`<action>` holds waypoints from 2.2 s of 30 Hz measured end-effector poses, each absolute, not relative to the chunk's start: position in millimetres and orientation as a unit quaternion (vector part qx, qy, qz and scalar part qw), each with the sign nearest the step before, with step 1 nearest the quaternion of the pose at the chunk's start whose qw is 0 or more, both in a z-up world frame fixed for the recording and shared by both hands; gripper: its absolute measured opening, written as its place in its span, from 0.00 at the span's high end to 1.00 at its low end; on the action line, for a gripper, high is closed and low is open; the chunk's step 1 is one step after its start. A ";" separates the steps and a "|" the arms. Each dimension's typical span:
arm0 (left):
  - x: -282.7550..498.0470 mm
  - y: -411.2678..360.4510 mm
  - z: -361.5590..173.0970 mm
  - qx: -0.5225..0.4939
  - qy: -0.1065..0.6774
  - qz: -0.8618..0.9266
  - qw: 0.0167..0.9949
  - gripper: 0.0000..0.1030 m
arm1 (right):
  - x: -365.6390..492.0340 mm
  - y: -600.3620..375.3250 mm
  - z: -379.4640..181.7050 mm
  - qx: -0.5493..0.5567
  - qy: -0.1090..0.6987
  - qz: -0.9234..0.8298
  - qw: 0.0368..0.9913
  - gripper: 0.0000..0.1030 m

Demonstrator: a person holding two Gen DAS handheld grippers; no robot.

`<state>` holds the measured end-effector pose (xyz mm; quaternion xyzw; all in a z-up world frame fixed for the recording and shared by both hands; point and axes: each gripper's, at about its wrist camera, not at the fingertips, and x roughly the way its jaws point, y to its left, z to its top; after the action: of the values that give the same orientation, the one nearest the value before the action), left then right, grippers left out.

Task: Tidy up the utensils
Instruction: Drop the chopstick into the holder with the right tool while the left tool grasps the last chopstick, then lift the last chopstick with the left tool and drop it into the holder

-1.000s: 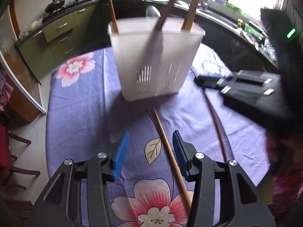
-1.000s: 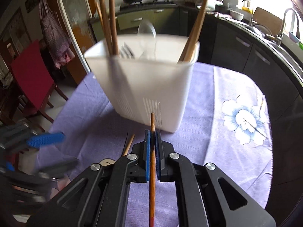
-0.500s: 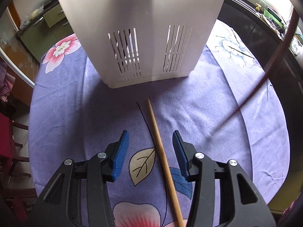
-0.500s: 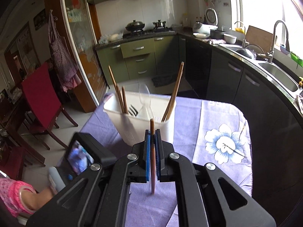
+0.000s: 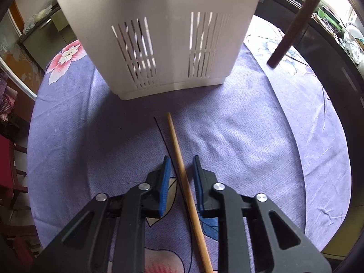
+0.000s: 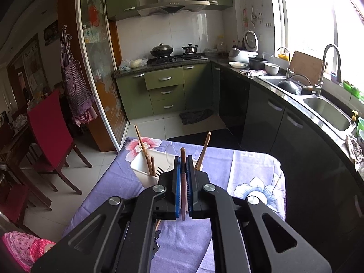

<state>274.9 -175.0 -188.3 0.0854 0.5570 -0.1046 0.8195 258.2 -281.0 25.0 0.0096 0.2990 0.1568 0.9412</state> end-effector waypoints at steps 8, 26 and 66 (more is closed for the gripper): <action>270.6 -178.6 -188.9 0.096 0.552 -0.112 0.821 0.92 | 255.2 -280.3 58.2 0.007 0.285 0.159 0.945 0.95; 263.7 -161.9 -180.6 0.080 0.546 -0.130 0.824 0.95 | 253.1 -273.6 130.4 0.013 0.241 0.154 0.958 0.95; 238.6 -146.0 -128.9 0.058 0.493 -0.168 0.852 0.95 | 362.0 -251.6 17.8 0.016 0.316 0.140 0.938 0.94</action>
<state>238.6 -146.0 -128.9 0.0582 0.4929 -0.1677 0.8518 362.0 -251.6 17.8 0.0155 0.3159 0.1405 0.9382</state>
